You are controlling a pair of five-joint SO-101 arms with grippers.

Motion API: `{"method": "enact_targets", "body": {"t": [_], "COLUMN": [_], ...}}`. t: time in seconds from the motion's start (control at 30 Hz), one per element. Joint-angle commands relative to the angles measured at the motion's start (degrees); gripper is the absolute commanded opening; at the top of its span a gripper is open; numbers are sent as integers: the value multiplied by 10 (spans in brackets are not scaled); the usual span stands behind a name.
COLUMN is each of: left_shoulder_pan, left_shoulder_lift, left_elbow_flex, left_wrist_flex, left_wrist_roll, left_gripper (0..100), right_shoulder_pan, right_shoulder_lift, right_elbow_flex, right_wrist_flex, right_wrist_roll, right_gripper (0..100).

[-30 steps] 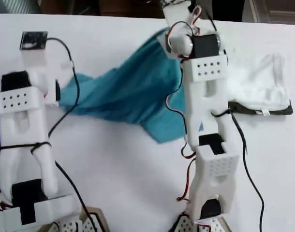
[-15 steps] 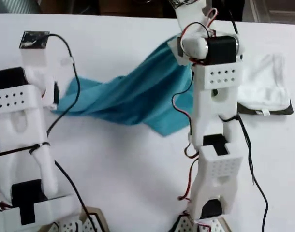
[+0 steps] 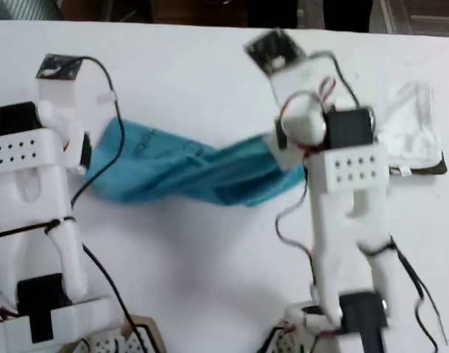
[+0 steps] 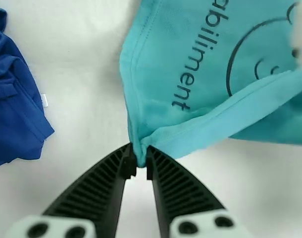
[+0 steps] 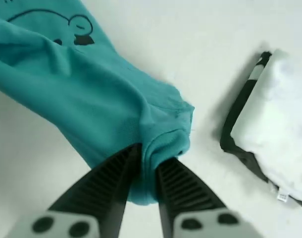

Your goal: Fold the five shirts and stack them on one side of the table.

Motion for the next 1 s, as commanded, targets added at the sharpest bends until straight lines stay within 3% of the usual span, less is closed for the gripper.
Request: {"method": "enact_targets", "body": {"t": [0.0, 0.23, 0.43, 0.5, 0.73, 0.97], "left_shoulder_pan": [1, 1, 1, 1, 1, 1], "left_shoulder_lift": [-3, -4, -4, -4, -4, -4], "left_elbow_flex": [39, 190, 255, 261, 256, 256], "left_wrist_flex": [3, -76, -127, -135, -136, -136], "left_wrist_roll": [-21, -37, -44, -44, -42, -42], "left_gripper": [28, 28, 28, 28, 28, 28], "right_shoulder_pan": [19, 20, 20, 20, 19, 38], "right_shoulder_lift": [-102, -223, -288, -303, -370, -367], "right_elbow_flex": [205, 494, 593, 593, 525, 368], "right_wrist_flex": [-85, -209, -213, -202, -181, -209], "right_wrist_roll": [3, 4, 4, 4, 4, -2], "right_gripper": [21, 21, 26, 61, 324, 258]}}
